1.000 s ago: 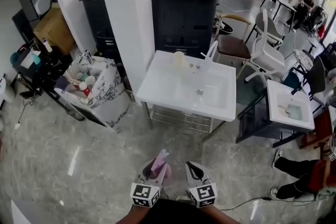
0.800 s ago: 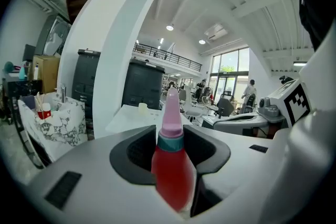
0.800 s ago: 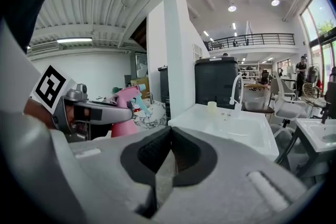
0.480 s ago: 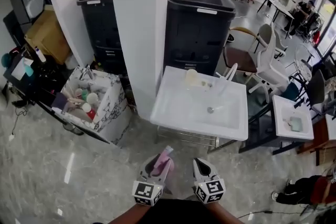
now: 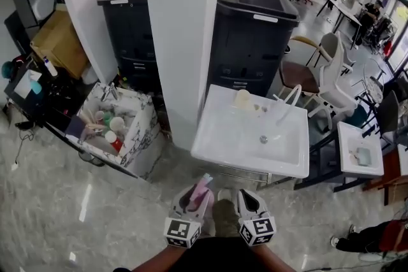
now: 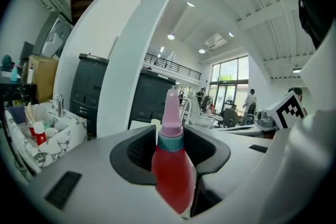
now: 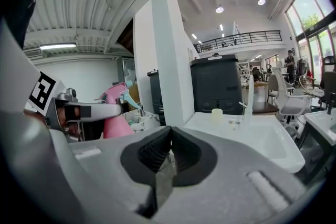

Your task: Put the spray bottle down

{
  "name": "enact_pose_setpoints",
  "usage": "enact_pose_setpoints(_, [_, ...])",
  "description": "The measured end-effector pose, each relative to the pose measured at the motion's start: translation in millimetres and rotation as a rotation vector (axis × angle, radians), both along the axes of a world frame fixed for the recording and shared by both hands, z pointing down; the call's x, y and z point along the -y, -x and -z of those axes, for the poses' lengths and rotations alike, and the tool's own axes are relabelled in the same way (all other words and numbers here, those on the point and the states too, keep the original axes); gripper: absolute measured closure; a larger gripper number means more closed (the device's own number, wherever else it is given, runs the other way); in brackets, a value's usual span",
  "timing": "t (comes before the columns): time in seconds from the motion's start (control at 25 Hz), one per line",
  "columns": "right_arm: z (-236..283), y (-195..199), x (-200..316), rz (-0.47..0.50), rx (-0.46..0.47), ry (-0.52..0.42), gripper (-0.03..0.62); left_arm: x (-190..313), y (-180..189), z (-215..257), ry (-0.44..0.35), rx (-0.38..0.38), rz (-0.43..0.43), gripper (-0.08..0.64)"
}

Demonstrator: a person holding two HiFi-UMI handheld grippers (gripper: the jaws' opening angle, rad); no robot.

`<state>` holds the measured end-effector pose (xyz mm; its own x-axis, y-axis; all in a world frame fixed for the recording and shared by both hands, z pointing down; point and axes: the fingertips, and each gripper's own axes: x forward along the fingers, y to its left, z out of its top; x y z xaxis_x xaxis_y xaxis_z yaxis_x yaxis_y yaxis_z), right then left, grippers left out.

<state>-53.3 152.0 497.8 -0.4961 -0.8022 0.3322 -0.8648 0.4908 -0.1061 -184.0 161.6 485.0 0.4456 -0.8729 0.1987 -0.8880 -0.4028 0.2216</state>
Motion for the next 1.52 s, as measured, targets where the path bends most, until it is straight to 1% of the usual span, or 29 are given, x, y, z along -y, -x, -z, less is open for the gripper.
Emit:
enact_pose_setpoints(0.16, [-6,10,24,0.02,0.022,-0.008,0.594,17,-2,-9,0.009,0.014,0.001,0.388])
enact_pose_setpoints(0.32, [-11,13,65,0.027,0.043,-0.015,0.594,53,-5,-14,0.016,0.043,-0.004,0.388])
enact_pose_setpoints(0.52, [-10,-5,130,0.021,0.064,-0.025,0.594,118,-24,-19,0.032,0.067,-0.029,0.388])
enact_pose_setpoints(0.64, [-4,-20,175,0.004,0.072,-0.038,0.594,163,-41,-18,0.005,0.105,-0.074,0.388])
enact_pose_setpoints(0.72, [-6,-29,204,-0.011,0.071,-0.039,0.594,193,-50,-21,-0.005,0.106,-0.097,0.388])
enact_pose_setpoints(0.8, [-7,-37,233,-0.023,0.077,-0.036,0.594,223,-56,-26,0.001,0.105,-0.1,0.388])
enact_pose_setpoints(0.96, [-6,-49,278,-0.032,0.088,-0.03,0.594,277,-63,-38,0.034,0.122,-0.081,0.388])
enact_pose_setpoints(1.2, [-26,-61,332,-0.012,0.09,0.032,0.594,355,-63,-65,0.111,0.099,-0.006,0.388])
enact_pose_setpoints(1.4, [-43,-60,372,0.043,0.104,0.068,0.594,412,-60,-91,0.144,0.118,0.053,0.388])
enact_pose_setpoints(1.52, [-52,-56,396,0.083,0.095,0.086,0.594,447,-59,-106,0.157,0.141,0.079,0.388])
